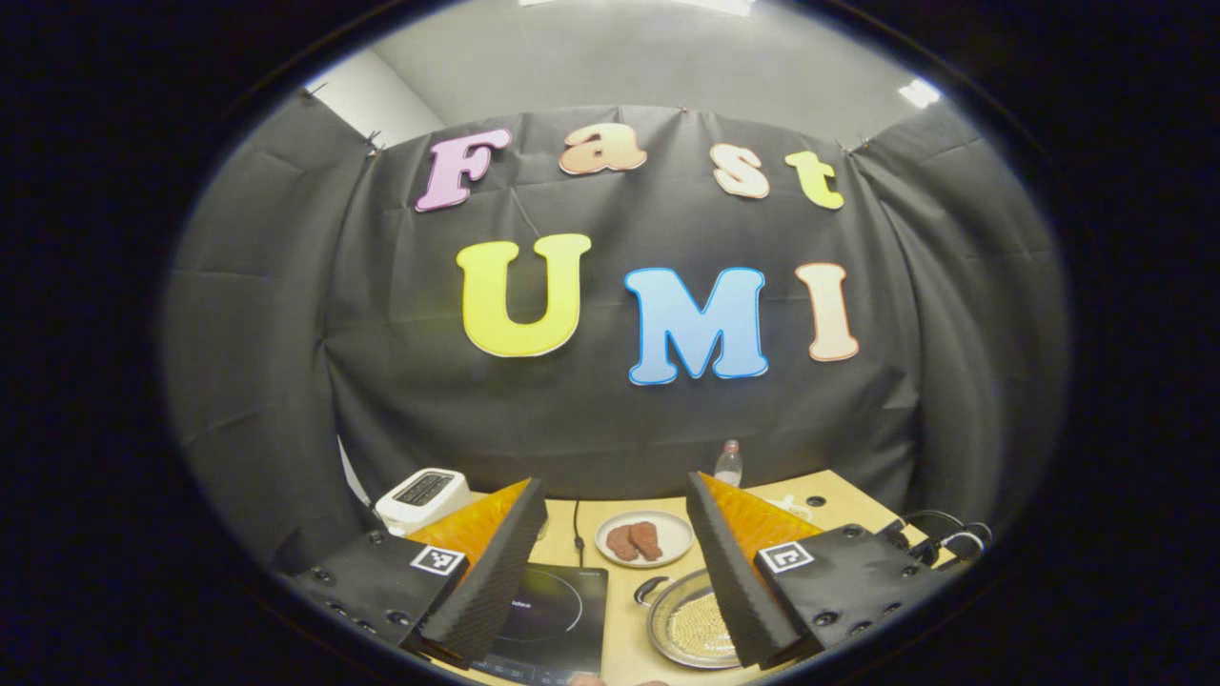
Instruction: First push the handle of the pot to place it horizontally, then grasp the pot with both hands and set it on the induction cooktop.
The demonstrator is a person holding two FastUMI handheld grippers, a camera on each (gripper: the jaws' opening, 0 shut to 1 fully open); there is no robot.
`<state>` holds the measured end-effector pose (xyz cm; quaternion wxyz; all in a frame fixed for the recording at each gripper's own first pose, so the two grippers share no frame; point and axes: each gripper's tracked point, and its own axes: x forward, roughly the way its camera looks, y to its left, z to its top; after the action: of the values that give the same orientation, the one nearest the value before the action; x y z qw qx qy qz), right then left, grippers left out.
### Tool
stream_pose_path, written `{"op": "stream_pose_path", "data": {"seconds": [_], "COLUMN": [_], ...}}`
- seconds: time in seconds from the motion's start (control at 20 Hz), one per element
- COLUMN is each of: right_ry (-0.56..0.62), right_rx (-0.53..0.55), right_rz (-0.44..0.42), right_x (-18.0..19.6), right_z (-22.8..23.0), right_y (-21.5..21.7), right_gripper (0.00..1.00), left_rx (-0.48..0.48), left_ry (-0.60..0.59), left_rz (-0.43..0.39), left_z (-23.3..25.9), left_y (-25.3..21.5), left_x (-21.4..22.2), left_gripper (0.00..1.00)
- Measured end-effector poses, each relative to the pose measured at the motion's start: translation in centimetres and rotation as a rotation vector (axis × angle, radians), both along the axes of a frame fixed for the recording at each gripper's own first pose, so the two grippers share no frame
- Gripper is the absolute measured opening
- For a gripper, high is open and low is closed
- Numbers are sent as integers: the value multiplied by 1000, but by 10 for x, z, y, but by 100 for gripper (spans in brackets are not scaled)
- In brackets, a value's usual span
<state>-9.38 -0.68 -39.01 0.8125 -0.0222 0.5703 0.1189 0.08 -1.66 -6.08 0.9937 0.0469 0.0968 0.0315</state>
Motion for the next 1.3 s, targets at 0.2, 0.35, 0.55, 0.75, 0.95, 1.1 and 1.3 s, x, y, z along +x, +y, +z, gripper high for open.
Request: {"op": "stream_pose_path", "data": {"seconds": [0.2, 0.35, 0.55, 0.75, 0.95, 1.1, 1.3], "right_ry": [-10, -20, -40, -50, -67, -76, -92], "right_rx": [-35, -59, -84, -101, -115, -122, -134], "right_rz": [-11, -18, -37, -55, -58, -57, -49], "right_x": [7, 14, 23, 33, 45, 54, 67], "right_z": [-1, 0, 4, 5, 6, 7, 7], "right_y": [-14, -24, -36, -48, -58, -63, -72], "right_gripper": [4, 4, 4, 4, 4, 3, 2], "left_rx": [-2, 1, 4, 8, 12, 13, 6], "left_ry": [1, 4, 0, 1, 1, 0, 6], "left_rz": [6, 9, 10, 9, 11, 18, 28], "left_z": [-1, -2, -1, -1, -2, -1, -5], "left_y": [2, 2, 1, -1, -2, -5, -7], "left_x": [-1, -1, -1, 0, 2, 3, 5], "left_gripper": [95, 97, 96, 96, 96, 97, 97]}}
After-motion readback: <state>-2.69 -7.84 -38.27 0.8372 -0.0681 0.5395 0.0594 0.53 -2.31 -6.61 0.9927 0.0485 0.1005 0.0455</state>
